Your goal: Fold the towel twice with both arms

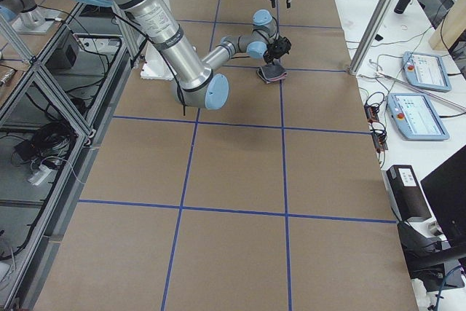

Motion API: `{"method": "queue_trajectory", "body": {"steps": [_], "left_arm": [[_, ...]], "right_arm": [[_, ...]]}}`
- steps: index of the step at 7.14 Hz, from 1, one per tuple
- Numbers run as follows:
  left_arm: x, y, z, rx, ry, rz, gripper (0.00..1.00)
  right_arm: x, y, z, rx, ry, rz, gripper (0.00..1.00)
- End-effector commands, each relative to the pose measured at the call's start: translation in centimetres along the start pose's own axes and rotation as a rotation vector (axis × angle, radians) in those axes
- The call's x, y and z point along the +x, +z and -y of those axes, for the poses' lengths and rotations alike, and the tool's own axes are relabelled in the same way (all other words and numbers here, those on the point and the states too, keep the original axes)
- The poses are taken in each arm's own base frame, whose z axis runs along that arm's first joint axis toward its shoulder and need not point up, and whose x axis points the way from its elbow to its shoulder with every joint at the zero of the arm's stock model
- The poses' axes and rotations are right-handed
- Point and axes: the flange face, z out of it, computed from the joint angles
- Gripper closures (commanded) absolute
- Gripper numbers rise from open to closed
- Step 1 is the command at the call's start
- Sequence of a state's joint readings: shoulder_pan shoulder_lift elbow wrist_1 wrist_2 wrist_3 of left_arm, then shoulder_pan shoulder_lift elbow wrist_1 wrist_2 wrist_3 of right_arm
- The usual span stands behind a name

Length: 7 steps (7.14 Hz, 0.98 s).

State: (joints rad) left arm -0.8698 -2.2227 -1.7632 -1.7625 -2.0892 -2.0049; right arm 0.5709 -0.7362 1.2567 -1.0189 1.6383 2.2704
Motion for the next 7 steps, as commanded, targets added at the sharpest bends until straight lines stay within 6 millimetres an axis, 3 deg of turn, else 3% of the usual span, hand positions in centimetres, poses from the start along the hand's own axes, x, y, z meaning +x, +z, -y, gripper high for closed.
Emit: {"method": "queue_trajectory", "body": {"steps": [1, 7], "left_arm": [[0.0, 0.0, 0.0, 0.0, 0.0, -0.001, 0.0], [0.1, -0.3, -0.1, 0.0, 0.001, -0.004, 0.0]], "right_arm": [[1.3, 1.0, -1.2, -0.008, 0.0, 0.002, 0.0], [2.7, 2.0, -0.7, -0.002, -0.006, -0.027, 0.0]]}}
